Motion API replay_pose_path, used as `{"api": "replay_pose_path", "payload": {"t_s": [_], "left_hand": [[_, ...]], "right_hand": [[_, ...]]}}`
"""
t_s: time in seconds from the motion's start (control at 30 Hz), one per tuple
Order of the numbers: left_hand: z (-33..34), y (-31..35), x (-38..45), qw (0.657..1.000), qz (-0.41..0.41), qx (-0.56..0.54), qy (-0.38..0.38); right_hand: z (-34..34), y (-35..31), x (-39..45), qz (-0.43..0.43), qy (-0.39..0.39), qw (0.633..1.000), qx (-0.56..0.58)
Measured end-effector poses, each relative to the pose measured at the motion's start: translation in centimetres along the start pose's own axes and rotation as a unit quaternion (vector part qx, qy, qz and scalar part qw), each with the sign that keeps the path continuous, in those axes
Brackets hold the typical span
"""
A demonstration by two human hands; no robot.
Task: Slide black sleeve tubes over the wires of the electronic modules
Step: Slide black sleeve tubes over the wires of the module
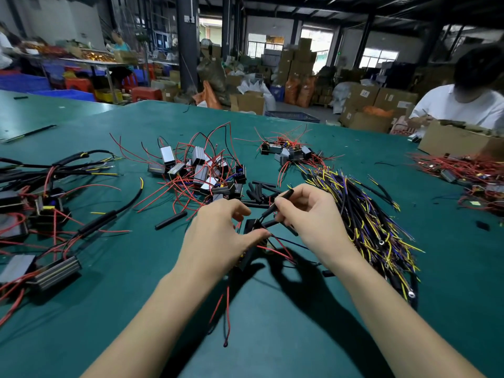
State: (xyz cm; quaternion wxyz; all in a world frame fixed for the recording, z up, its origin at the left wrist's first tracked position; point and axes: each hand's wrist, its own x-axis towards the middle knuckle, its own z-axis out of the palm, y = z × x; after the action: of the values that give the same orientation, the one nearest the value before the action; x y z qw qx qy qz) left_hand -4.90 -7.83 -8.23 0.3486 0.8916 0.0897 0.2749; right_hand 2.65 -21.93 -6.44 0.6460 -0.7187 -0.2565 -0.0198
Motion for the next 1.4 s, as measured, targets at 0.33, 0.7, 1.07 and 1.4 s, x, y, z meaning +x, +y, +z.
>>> {"api": "replay_pose_path", "payload": {"t_s": [0.33,0.7,1.07,1.4], "left_hand": [[1.7,0.4,-0.9,0.988,0.027,-0.078,0.128],[0.8,-0.5,0.0,0.989,0.000,-0.144,-0.021],[0.6,-1.8,0.6,0.984,-0.064,-0.125,-0.112],[0.6,0.9,0.0,0.969,0.009,-0.245,0.034]], "right_hand": [[0.1,-0.6,0.0,-0.021,0.024,0.998,0.051],[-0.1,0.8,-0.1,-0.005,-0.016,1.000,-0.026],[-0.2,1.9,-0.1,0.017,-0.030,0.998,0.056],[0.2,1.9,-0.4,-0.065,-0.042,0.984,-0.162]]}}
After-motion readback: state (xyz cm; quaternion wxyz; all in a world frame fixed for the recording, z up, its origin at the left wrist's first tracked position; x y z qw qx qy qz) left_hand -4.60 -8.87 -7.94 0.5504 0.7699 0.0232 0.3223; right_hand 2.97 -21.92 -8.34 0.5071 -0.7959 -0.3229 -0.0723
